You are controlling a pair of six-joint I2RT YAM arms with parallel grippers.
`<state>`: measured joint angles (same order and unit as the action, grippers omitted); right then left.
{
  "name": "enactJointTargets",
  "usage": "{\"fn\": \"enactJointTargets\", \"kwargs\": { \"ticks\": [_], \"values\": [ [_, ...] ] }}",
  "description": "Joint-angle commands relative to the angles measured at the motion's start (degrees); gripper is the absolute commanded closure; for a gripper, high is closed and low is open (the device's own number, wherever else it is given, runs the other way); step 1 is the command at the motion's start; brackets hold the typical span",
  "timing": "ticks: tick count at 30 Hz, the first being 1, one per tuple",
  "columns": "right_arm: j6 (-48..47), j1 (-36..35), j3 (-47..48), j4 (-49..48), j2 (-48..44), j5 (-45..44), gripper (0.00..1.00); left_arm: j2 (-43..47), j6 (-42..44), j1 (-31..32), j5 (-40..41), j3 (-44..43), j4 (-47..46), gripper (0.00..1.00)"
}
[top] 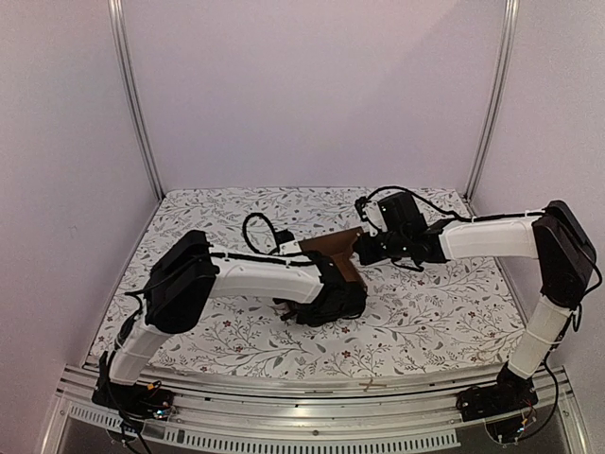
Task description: Fold the paper box
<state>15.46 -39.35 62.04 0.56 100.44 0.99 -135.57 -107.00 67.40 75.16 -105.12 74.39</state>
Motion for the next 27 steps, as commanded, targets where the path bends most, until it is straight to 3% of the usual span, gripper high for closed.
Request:
{"fn": "enactJointTargets", "kwargs": {
  "ticks": [1, 11, 20, 27],
  "values": [
    [0.23, -1.74, -3.36, 9.46, -1.36, 7.56, 0.99, -4.29, -17.74, 3.41, -5.11, -1.35, 22.45, 1.0],
    [-0.68, 0.54, -2.61, 10.66, -1.68, 9.24, 0.97, -1.03, -19.53, 4.5, 0.17, -1.08, 20.74, 1.0],
    [-0.23, 1.88, 0.49, 11.61, -1.64, 11.04, 0.96, 3.69, -27.16, 4.14, 4.77, -1.18, 21.77, 1.0],
    [-1.4, 2.03, 5.18, 15.02, 0.09, 12.45, 0.95, 1.94, -20.24, 1.4, 2.28, -5.85, 18.77, 1.0]
  ]
}}
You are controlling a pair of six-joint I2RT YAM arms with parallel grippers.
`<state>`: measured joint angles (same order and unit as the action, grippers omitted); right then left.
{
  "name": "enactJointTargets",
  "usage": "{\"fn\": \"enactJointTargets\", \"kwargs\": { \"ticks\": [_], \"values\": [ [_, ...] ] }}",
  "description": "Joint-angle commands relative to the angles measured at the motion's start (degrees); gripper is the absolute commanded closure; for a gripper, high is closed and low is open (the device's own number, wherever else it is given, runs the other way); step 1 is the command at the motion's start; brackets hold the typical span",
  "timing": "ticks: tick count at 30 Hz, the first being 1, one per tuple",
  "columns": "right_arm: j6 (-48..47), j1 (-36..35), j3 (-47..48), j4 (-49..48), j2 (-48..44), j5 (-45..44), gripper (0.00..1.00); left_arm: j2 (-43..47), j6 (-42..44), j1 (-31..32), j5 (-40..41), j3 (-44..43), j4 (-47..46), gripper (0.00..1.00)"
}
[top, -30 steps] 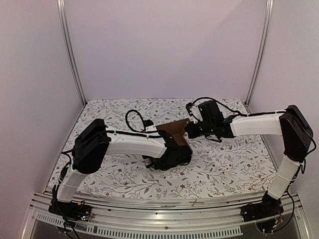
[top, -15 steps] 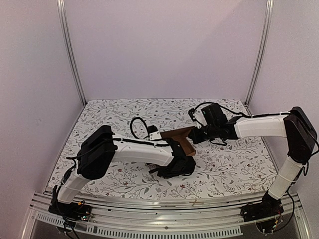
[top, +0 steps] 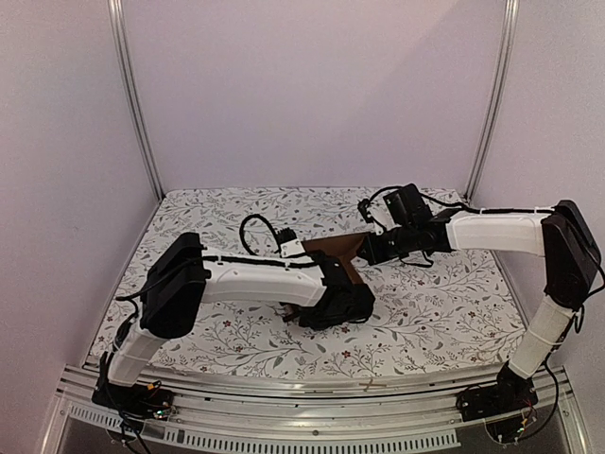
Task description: Fold the paper box
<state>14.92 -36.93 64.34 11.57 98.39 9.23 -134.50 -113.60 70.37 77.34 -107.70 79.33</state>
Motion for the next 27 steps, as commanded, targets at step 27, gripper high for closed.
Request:
{"fn": "enactJointTargets", "kwargs": {
  "ticks": [27],
  "values": [
    [-22.87, 5.93, 0.84, 34.19, -13.98, 11.61, 0.67, 0.09, -32.99, 4.65, 1.25, 17.88, 17.61, 1.0]
  ]
}}
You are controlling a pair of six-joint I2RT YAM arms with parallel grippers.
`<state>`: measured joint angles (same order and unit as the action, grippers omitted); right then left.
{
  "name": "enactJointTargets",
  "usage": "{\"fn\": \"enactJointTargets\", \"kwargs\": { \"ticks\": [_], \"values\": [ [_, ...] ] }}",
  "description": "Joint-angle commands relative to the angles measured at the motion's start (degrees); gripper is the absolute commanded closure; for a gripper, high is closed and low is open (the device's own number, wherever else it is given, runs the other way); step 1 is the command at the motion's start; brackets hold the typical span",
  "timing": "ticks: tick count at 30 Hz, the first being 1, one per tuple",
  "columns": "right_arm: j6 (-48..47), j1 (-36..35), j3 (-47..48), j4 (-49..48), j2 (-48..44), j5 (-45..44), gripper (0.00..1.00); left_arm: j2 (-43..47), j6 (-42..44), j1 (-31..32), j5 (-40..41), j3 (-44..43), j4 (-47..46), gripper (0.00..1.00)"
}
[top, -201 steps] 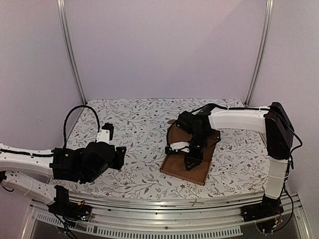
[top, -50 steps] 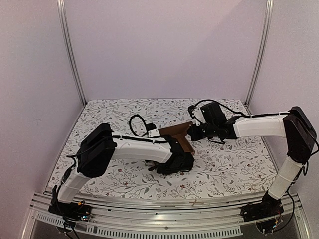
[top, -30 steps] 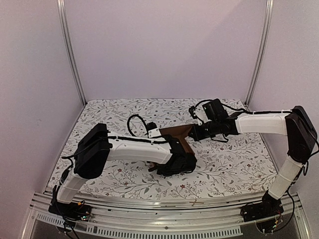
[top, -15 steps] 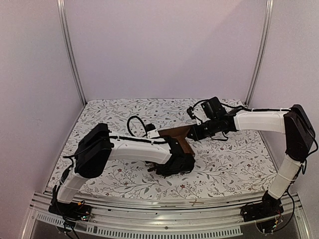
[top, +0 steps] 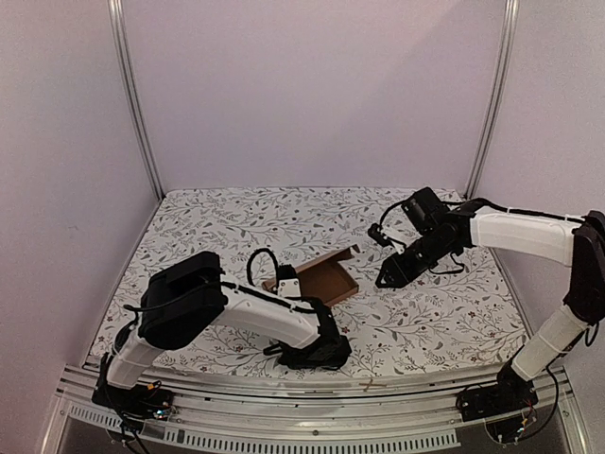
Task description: Fold the paper box
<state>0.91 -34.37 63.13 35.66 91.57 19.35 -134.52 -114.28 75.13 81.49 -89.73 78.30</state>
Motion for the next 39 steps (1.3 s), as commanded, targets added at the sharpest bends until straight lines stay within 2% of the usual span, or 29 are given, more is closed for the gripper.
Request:
{"fn": "enactJointTargets", "kwargs": {
  "ticks": [1, 3, 7, 10, 12, 19, 30, 32, 34, 37, 39],
  "values": [
    [-10.48, 3.96, 3.13, 11.48, -8.24, 1.59, 0.66, 0.1, -32.26, -0.2, -2.68, -0.02, 18.64, 1.0],
    [-17.13, 4.26, 5.73, 13.35, -10.5, 0.82, 0.63, 0.17, -31.9, -0.39, -2.13, 0.34, 18.64, 1.0],
    [-34.42, 3.65, 12.63, 15.54, -11.97, 2.51, 0.45, 0.89, -32.99, -0.55, -1.03, 2.63, 18.69, 1.0],
    [-49.43, 0.24, 16.38, 17.43, -9.25, -0.5, 0.44, 1.62, -33.87, -0.69, -0.86, 4.09, 18.64, 1.0],
    [-57.46, -2.93, 16.3, 14.28, -7.43, -4.94, 0.45, 1.92, -33.84, -0.69, -0.75, 4.53, 18.64, 1.0],
    [-63.78, -11.22, 17.37, 3.04, -1.21, -12.73, 0.45, 3.07, -33.02, -0.68, -0.08, 5.35, 18.63, 1.0],
    [-67.27, -13.3, 17.05, -10.89, 8.87, -13.51, 0.46, 3.98, -31.35, -0.69, 0.2, 5.61, 18.63, 1.0],
    [-68.03, -13.28, 17.06, -12.54, 10.87, -14.19, 0.49, 4.06, -31.36, -0.67, 0.2, 5.62, 18.68, 1.0],
    [-68.8, -13.27, 17.19, -13.34, 12.39, -14.36, 0.56, 4.0, -31.23, -0.69, 0.24, 5.57, 18.65, 1.0],
    [-68.73, -13.27, 16.58, -14.21, 13.1, -13.65, 0.74, 4.21, -30.86, -0.65, 0.31, 5.55, 18.65, 1.0],
    [-68.42, -13.29, 15.68, -15.09, 12.49, -13.34, 0.89, 4.6, -30.28, -0.58, 0.32, 5.47, 18.64, 0.98]
  ]
}}
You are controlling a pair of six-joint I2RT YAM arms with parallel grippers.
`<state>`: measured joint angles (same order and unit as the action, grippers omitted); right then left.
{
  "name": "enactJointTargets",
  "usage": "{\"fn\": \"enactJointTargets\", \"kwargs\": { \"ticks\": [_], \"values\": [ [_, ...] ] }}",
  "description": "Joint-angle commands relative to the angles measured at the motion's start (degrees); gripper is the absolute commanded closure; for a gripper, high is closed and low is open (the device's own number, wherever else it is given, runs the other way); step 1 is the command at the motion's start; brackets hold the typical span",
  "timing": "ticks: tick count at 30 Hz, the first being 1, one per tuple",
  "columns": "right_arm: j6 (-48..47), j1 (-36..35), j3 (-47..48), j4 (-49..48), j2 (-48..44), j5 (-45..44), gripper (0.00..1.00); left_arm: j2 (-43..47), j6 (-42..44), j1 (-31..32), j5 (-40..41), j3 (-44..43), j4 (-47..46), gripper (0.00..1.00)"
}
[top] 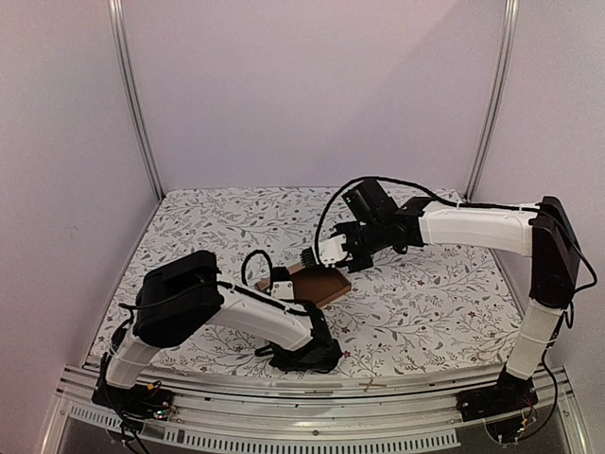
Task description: Fold the paper box
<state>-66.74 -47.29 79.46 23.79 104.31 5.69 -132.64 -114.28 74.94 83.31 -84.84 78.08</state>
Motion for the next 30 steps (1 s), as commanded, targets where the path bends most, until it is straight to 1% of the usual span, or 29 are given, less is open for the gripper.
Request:
{"fn": "enactJointTargets", "kwargs": {
  "ticks": [1, 2, 3, 4, 6, 7, 9, 12, 15, 18, 21, 24, 26, 27, 28, 30],
  "values": [
    [-0.65, -0.36, -1.16, -3.67, -0.6, 0.29, 0.95, 3.11, -29.74, -0.29, -1.5, 0.55, 18.79, 0.94],
    [-0.59, -0.39, -1.6, -4.06, -0.87, 0.16, 0.99, 3.62, -29.01, -0.13, -1.58, 0.51, 18.8, 0.87],
    [-0.52, -0.35, -2.0, -4.61, -1.14, -0.08, 1.0, 4.33, -28.15, 0.24, -1.51, 0.47, 18.8, 0.79],
    [-0.22, -0.35, -2.31, -5.07, -1.34, -0.55, 1.0, 5.18, -27.08, 0.83, -1.34, 0.46, 18.82, 0.69],
    [0.17, -0.34, -2.53, -5.38, -1.23, -1.24, 1.0, 7.34, -23.02, 2.67, -0.95, 0.42, 18.79, 0.54],
    [0.61, -0.33, -2.55, -5.6, -1.2, -1.6, 1.0, 8.51, -20.96, 3.71, -0.92, 0.52, 18.77, 0.47],
    [1.05, -0.32, -2.84, -6.07, -1.07, -2.32, 1.0, 10.88, -17.31, 5.97, -1.47, 0.93, 18.77, 0.41],
    [1.58, -0.35, -3.38, -7.27, -1.04, -3.08, 1.0, 13.34, -12.16, 9.76, -3.9, 1.5, 18.77, 0.35],
    [1.57, -0.34, -4.14, -7.8, -0.93, -3.56, 1.0, 14.42, -7.46, 13.26, -8.26, 1.64, 18.77, 0.3],
    [1.44, -0.31, -5.01, -8.11, -0.95, -3.67, 1.0, 16.47, -4.13, 17.11, -12.54, 2.91, 18.77, 0.27],
    [1.44, -0.31, -5.89, -8.13, -1.07, -3.42, 1.0, 22.57, -2.56, 19.95, -18.72, 5.72, 18.73, 0.27],
    [1.52, -0.32, -7.21, -7.95, -1.46, -3.18, 1.0, 34.49, -2.78, 22.03, -20.45, 10.78, 17.16, 0.25],
    [1.23, -0.32, -8.59, -7.91, -2.01, -2.85, 0.99, 44.83, 1.64, 21.62, -19.77, 13.77, 13.24, 0.24],
    [1.12, -0.32, -9.28, -7.73, -2.33, -2.61, 0.98, 50.37, 6.36, 20.62, -19.31, 15.05, 9.87, 0.24],
    [1.06, -0.33, -10.02, -7.49, -2.63, -2.22, 0.97, 57.19, 12.98, 18.68, -19.73, 16.54, 4.86, 0.24],
    [1.07, -0.41, -10.84, -6.54, -2.85, -1.56, 0.92, 64.97, 28.15, 13.35, -21.72, 18.89, -8.02, 0.24]
  ]
}}
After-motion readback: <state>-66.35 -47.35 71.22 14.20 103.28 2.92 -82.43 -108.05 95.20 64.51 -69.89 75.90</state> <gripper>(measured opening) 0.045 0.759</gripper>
